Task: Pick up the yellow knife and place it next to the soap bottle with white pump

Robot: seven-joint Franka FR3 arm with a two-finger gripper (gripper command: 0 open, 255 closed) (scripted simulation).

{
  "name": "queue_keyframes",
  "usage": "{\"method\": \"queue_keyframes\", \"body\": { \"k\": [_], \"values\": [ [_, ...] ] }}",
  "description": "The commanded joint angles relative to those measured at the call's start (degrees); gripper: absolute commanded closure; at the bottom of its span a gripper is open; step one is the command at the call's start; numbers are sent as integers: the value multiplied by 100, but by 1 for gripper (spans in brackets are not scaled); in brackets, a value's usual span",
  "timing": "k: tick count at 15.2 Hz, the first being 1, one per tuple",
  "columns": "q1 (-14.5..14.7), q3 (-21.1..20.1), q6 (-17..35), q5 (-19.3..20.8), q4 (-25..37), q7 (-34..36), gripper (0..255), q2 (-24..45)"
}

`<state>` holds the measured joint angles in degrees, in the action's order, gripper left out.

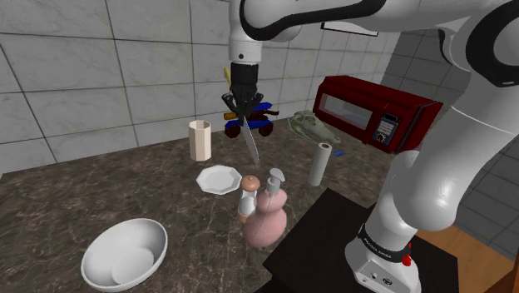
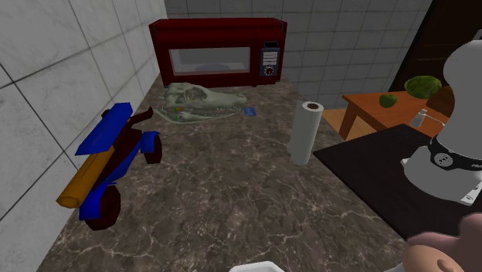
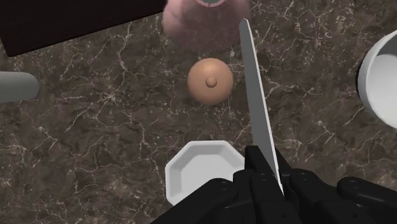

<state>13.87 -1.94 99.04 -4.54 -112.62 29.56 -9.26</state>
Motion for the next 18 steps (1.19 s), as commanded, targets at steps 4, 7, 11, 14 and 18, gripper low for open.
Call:
{"method": "queue_keyframes", "body": {
  "k": [4, 7, 11, 14, 18],
  "values": [
    [313, -409, 20, -112, 106, 703, 255, 67],
    [495, -650, 52, -161, 207, 1114, 255, 163],
    [742, -963, 87, -192, 434, 1670, 255, 372],
    [931, -1191, 104, -181, 674, 2092, 255, 591],
    [1193, -1480, 103, -110, 1094, 2664, 255, 966]
  ]
}}
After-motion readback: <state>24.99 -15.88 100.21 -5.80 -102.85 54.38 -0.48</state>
